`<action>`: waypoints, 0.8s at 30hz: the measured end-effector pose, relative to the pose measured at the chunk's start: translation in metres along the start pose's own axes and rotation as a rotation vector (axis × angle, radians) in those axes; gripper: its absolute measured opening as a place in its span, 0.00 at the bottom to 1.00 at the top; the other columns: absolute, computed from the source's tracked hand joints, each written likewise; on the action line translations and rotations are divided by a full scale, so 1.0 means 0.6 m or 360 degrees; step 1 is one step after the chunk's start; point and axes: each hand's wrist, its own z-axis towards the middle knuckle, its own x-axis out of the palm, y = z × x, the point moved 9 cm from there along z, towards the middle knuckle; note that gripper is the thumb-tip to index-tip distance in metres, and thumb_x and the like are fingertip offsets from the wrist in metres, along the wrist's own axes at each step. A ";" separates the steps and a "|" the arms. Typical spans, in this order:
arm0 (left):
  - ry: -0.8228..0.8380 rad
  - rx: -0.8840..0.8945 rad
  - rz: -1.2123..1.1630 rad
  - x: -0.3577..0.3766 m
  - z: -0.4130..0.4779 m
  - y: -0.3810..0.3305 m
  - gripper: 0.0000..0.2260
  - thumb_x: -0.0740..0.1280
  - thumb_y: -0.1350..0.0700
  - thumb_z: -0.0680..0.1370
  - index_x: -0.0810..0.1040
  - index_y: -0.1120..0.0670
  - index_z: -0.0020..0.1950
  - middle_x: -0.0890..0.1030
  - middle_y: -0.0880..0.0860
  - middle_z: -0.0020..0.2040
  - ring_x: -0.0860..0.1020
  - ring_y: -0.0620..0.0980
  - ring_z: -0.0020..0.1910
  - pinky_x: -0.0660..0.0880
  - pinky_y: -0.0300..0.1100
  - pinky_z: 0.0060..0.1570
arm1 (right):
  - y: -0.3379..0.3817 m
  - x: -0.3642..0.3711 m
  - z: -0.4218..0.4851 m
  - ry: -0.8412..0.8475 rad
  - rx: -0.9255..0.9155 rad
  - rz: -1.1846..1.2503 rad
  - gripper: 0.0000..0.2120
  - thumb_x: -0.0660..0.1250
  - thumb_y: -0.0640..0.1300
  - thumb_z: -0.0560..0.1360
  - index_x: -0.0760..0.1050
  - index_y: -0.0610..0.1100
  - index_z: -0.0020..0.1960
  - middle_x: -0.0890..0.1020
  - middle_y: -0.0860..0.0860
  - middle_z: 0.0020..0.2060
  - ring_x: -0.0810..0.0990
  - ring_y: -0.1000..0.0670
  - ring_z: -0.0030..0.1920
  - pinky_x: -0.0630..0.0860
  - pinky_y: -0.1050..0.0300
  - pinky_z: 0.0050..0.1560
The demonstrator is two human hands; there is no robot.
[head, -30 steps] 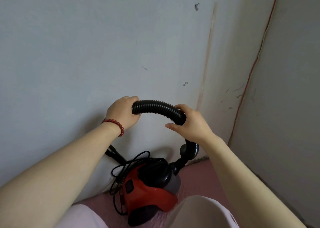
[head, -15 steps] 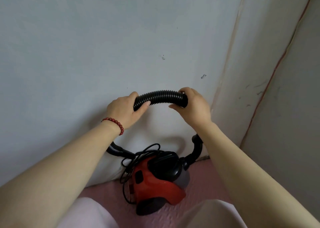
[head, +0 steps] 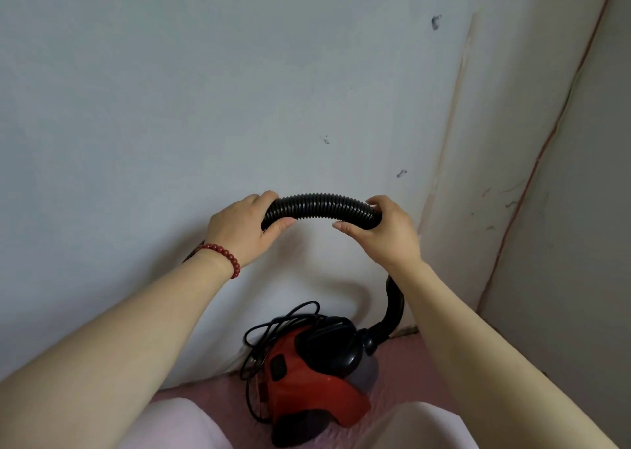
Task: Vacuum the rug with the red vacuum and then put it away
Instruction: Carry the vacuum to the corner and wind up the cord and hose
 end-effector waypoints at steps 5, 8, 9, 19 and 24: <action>0.0056 -0.0099 0.0018 0.028 -0.026 0.044 0.18 0.56 0.35 0.75 0.70 0.46 0.55 0.77 0.46 0.45 0.77 0.51 0.41 0.74 0.42 0.35 | -0.017 0.045 0.008 0.0071 -0.0015 0.0015 0.24 0.77 0.59 0.63 0.74 0.47 0.51 0.79 0.54 0.40 0.79 0.50 0.42 0.75 0.54 0.41; 0.0081 -0.0221 -0.0002 0.067 -0.046 0.084 0.20 0.56 0.34 0.75 0.69 0.47 0.56 0.78 0.47 0.45 0.77 0.52 0.41 0.73 0.41 0.35 | -0.005 0.084 0.028 0.0037 -0.0214 -0.0093 0.23 0.76 0.56 0.65 0.74 0.46 0.54 0.80 0.52 0.44 0.77 0.48 0.46 0.74 0.53 0.45; 0.0082 -0.0257 -0.0004 0.082 -0.052 0.096 0.21 0.55 0.33 0.75 0.70 0.47 0.56 0.78 0.47 0.46 0.78 0.53 0.42 0.73 0.42 0.35 | -0.004 0.101 0.036 0.0031 -0.0286 -0.0170 0.22 0.75 0.56 0.66 0.75 0.46 0.54 0.80 0.52 0.45 0.77 0.48 0.46 0.74 0.52 0.45; 0.0587 -0.0345 0.0253 0.286 -0.105 0.154 0.21 0.57 0.39 0.77 0.65 0.51 0.63 0.77 0.51 0.53 0.79 0.54 0.48 0.75 0.44 0.38 | -0.038 0.247 0.036 -0.0042 -0.0761 -0.0562 0.21 0.76 0.56 0.65 0.77 0.44 0.49 0.80 0.50 0.42 0.78 0.45 0.42 0.71 0.51 0.45; 0.0538 -0.0206 0.0155 0.330 -0.103 0.123 0.24 0.57 0.41 0.78 0.60 0.53 0.69 0.73 0.51 0.59 0.78 0.52 0.51 0.75 0.45 0.39 | -0.075 0.270 0.029 -0.0013 -0.0833 -0.0649 0.20 0.75 0.58 0.65 0.76 0.45 0.49 0.79 0.50 0.40 0.78 0.46 0.39 0.71 0.52 0.43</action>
